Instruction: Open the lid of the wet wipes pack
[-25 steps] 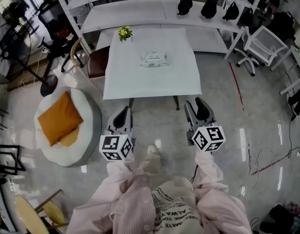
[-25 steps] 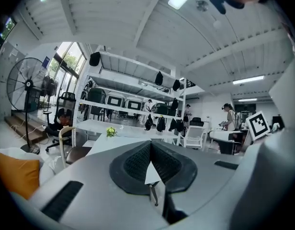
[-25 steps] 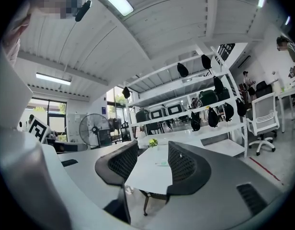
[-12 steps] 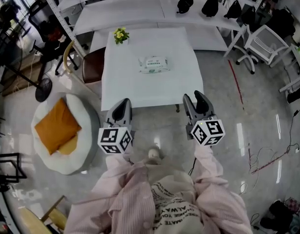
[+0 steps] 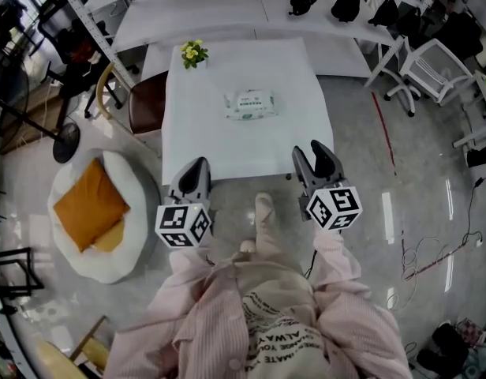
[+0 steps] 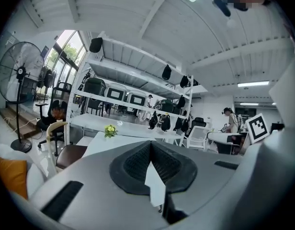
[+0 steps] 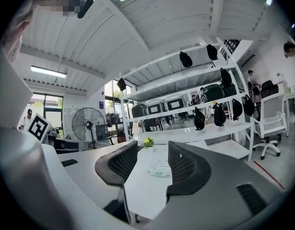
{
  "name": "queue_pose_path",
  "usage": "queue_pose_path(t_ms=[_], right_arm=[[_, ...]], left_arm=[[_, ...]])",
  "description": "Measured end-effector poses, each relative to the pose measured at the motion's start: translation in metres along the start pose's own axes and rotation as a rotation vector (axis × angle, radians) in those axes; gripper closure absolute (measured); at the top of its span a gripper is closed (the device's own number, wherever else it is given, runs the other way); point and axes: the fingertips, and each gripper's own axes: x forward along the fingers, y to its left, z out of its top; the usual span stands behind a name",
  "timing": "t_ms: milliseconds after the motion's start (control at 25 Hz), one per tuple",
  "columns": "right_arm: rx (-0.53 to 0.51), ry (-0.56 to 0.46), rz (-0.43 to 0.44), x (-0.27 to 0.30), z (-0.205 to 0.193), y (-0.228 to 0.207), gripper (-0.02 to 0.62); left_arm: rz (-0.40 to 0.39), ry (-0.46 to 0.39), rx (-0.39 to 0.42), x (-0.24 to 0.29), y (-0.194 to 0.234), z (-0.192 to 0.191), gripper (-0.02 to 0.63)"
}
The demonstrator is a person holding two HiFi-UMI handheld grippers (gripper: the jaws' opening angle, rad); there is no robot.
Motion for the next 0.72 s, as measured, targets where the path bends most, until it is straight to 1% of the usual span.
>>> queue_pose_path(t_ms=[400, 720], right_arm=[[-0.024, 0.058, 0.050, 0.096, -0.009, -0.035, 0.426], [-0.072, 0.152, 0.124, 0.169, -0.022, -0.061, 0.426]], left_arm=[[0.034, 0.051, -0.043, 0.076, 0.037, -0.005, 0.607], [0.058, 0.117, -0.081, 0.143, 0.054, -0.013, 0.606]])
